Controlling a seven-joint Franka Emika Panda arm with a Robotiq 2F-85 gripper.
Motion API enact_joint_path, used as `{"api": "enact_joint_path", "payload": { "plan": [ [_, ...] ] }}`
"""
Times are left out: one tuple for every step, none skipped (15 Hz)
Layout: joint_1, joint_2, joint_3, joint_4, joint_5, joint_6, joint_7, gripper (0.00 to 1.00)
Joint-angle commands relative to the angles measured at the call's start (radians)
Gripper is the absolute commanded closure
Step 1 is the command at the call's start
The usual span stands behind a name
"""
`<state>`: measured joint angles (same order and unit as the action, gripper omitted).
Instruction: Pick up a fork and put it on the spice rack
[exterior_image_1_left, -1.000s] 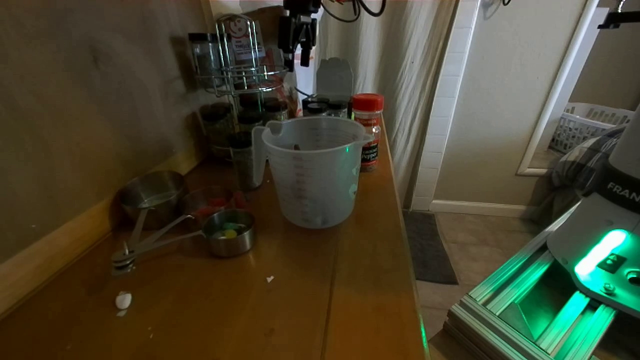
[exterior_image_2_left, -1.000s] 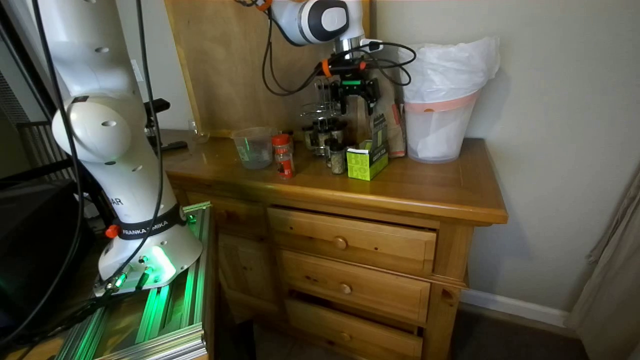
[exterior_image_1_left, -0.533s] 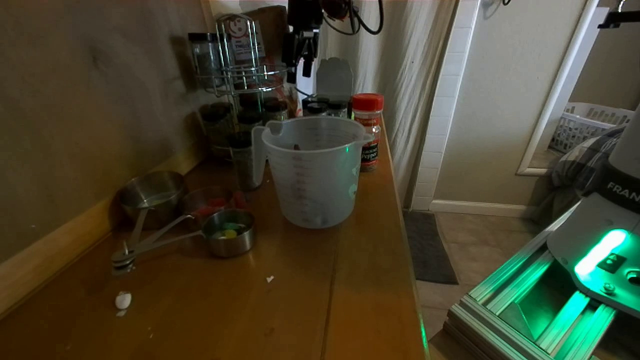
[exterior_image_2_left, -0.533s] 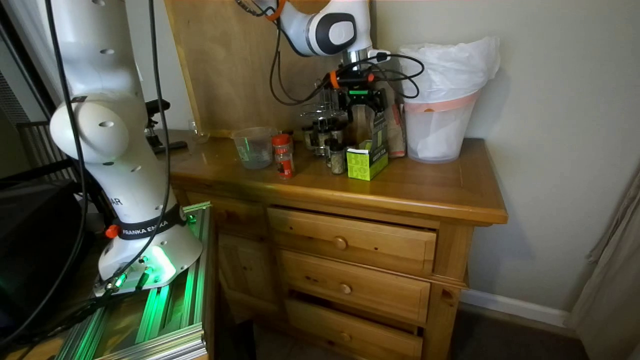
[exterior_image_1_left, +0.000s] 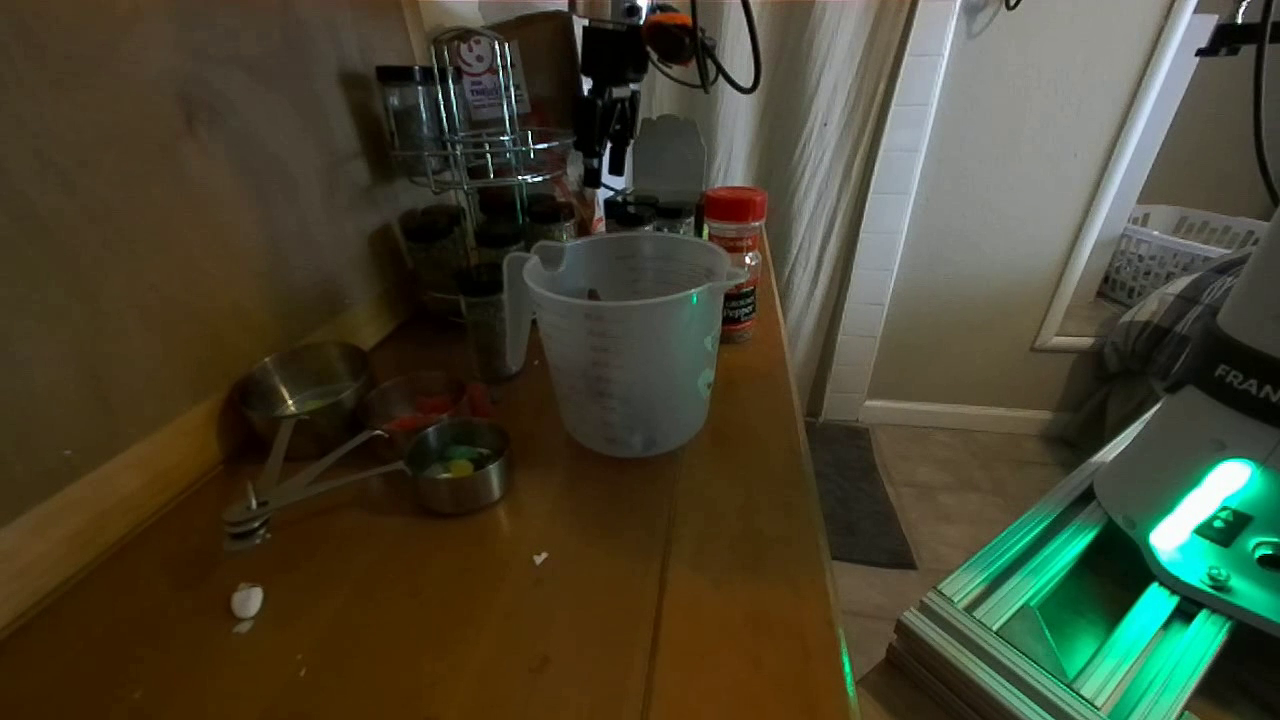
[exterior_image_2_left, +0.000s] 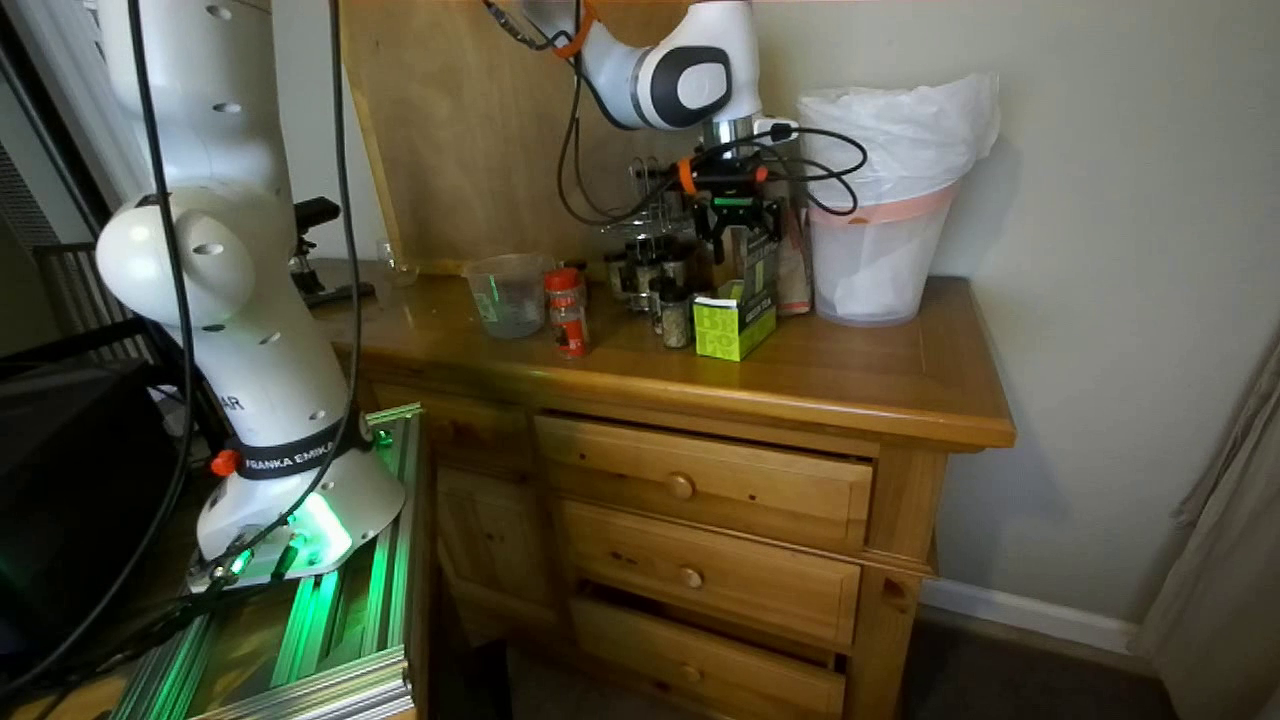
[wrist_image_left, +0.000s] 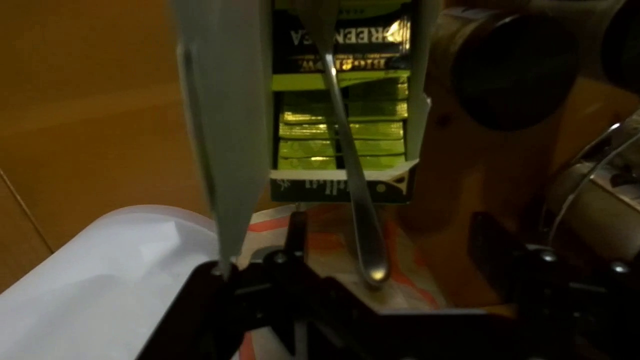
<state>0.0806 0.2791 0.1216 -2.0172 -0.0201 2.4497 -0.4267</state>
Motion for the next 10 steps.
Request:
{"api": "enact_joint_path", "payload": {
  "plan": [
    [-0.007, 0.041, -0.004, 0.038, -0.045, 0.023, 0.005, 0.23],
    [-0.008, 0.045, -0.004, 0.04, -0.048, 0.025, 0.005, 0.35],
    [-0.008, 0.049, -0.004, 0.043, -0.051, 0.027, 0.006, 0.4],
    [-0.009, 0.053, -0.003, 0.044, -0.053, 0.028, 0.004, 0.49],
    [-0.01, 0.056, -0.002, 0.046, -0.052, 0.029, 0.003, 0.57],
    [-0.01, 0.06, -0.001, 0.049, -0.05, 0.03, 0.002, 0.6],
    [-0.011, 0.063, -0.001, 0.05, -0.049, 0.031, 0.002, 0.63],
    [-0.01, 0.065, -0.002, 0.05, -0.051, 0.033, 0.003, 0.71],
    [-0.01, 0.065, -0.002, 0.052, -0.053, 0.036, 0.004, 0.76],
    [-0.009, 0.064, -0.003, 0.054, -0.055, 0.037, 0.006, 0.87]
  ]
}}
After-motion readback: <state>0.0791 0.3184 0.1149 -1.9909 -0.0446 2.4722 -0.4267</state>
